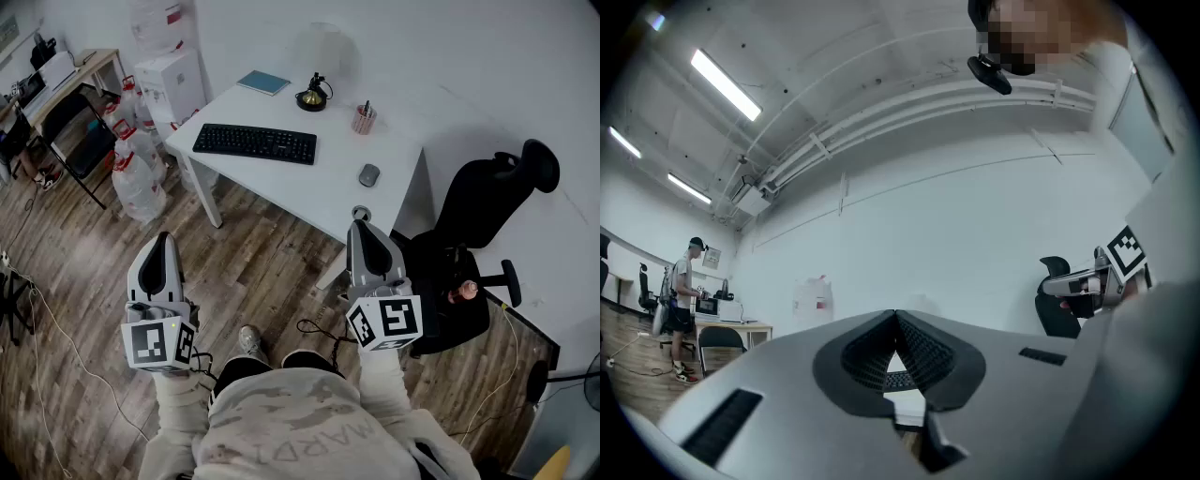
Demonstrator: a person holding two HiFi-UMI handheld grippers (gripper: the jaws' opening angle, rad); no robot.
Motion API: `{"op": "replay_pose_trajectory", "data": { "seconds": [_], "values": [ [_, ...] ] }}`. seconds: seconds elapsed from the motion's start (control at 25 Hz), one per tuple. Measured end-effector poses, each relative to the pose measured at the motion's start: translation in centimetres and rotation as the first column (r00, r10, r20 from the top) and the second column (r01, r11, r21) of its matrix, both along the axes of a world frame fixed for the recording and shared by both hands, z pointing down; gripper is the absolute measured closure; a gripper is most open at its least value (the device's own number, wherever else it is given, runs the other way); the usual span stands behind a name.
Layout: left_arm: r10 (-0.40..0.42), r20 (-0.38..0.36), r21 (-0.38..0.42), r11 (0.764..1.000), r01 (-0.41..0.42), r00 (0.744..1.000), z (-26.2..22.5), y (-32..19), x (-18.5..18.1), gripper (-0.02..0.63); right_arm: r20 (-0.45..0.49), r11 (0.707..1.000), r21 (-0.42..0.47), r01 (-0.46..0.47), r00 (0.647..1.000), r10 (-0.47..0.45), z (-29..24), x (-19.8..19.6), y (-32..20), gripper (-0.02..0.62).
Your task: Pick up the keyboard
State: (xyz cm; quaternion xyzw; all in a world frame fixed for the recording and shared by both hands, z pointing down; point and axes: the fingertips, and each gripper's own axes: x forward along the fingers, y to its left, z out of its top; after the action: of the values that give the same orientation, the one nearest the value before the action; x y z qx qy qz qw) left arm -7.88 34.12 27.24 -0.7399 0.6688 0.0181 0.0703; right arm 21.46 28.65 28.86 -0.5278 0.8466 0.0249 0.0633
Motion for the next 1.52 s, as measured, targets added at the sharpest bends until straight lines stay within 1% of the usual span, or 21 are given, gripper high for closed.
{"op": "replay_pose_trajectory", "data": {
  "seconds": [0.16,0.48,0.6,0.8,1.2,1.44,1.52],
  "values": [
    [0.002,-0.002,0.003,1.000,-0.002,1.000,-0.3,-0.3,-0.3,0.600,0.003,1.000,0.003,-0.005,1.000,0.005,-0.3,-0.2,-0.2,0.584],
    [0.010,0.007,0.006,1.000,-0.010,1.000,-0.5,-2.0,-2.2,0.600,0.011,1.000,0.004,-0.013,1.000,0.013,-0.3,-2.1,-1.8,0.584],
    [0.014,0.016,0.004,1.000,-0.014,1.000,-0.3,-3.2,-3.0,0.600,0.009,1.000,0.020,-0.009,1.000,0.008,-0.1,-3.1,-2.8,0.585],
    [0.030,0.024,0.011,0.999,-0.030,0.999,-0.2,-5.4,-4.6,0.600,0.008,1.000,0.015,-0.010,1.000,0.010,0.3,-5.0,-4.7,0.584],
    [0.081,0.007,0.010,0.997,-0.081,0.997,0.2,-11.1,-7.9,0.600,0.012,0.998,0.013,-0.063,0.998,0.063,0.3,-7.7,-8.9,0.586],
    [0.110,-0.002,0.005,0.994,-0.110,0.994,0.5,-13.4,-9.8,0.600,0.026,0.996,0.008,-0.090,0.996,0.090,0.4,-9.3,-10.4,0.584],
    [0.117,-0.007,0.003,0.993,-0.117,0.993,0.7,-14.0,-10.4,0.600,0.016,0.995,0.007,-0.098,0.995,0.097,0.5,-9.8,-10.7,0.584]
  ]
}}
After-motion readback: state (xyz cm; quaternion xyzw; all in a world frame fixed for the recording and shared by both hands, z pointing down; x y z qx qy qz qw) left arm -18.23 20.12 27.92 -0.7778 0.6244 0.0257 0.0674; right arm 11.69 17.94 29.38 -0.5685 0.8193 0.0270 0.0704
